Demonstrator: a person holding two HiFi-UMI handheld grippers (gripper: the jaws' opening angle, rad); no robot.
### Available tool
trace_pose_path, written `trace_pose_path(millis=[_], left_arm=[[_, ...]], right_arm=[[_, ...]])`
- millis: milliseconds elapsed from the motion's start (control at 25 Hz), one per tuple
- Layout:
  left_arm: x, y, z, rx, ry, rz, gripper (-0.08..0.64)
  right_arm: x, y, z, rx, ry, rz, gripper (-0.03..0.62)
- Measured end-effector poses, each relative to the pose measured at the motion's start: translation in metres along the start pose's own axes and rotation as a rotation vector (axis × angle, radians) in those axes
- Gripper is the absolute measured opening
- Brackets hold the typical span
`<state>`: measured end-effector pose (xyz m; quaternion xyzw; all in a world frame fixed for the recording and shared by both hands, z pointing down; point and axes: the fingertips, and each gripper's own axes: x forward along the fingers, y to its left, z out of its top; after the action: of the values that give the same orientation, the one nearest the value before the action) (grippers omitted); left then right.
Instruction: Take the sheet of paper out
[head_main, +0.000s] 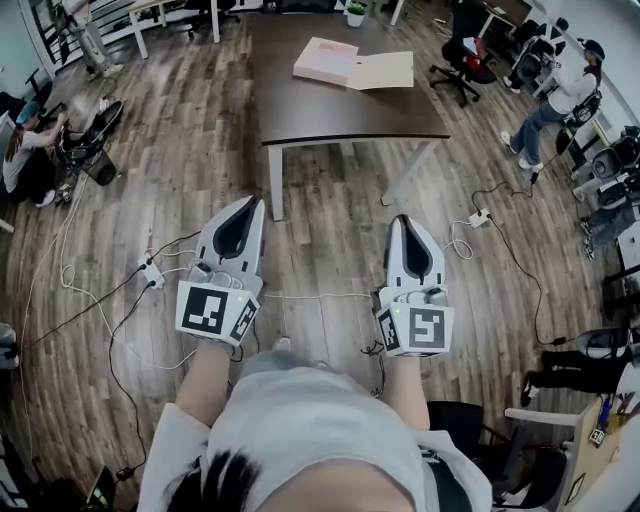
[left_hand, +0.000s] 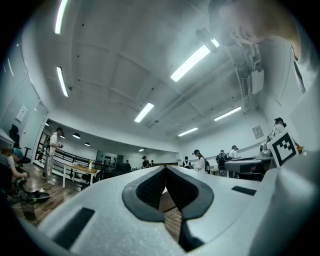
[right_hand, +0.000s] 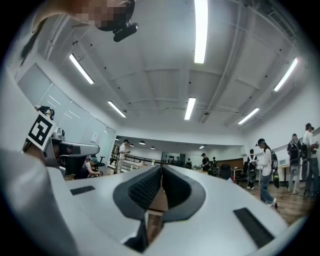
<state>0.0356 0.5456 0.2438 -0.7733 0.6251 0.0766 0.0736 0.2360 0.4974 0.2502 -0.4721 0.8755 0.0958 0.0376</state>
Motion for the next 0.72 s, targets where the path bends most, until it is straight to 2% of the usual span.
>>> trace_pose_path(millis=[360,720], left_arm=[[0.009,0.027,0.000,-0.006,-0.026,-0.025,0.009],[0.018,0.066,-0.007,-0.013,-0.051,-0.044,0.009]], right_arm=[[0.021,0.015,0.003,0.038,-0.044,-0.010,0.017],[0.041,0.028,0.001,-0.004,-0.049,-0.055,0.017]])
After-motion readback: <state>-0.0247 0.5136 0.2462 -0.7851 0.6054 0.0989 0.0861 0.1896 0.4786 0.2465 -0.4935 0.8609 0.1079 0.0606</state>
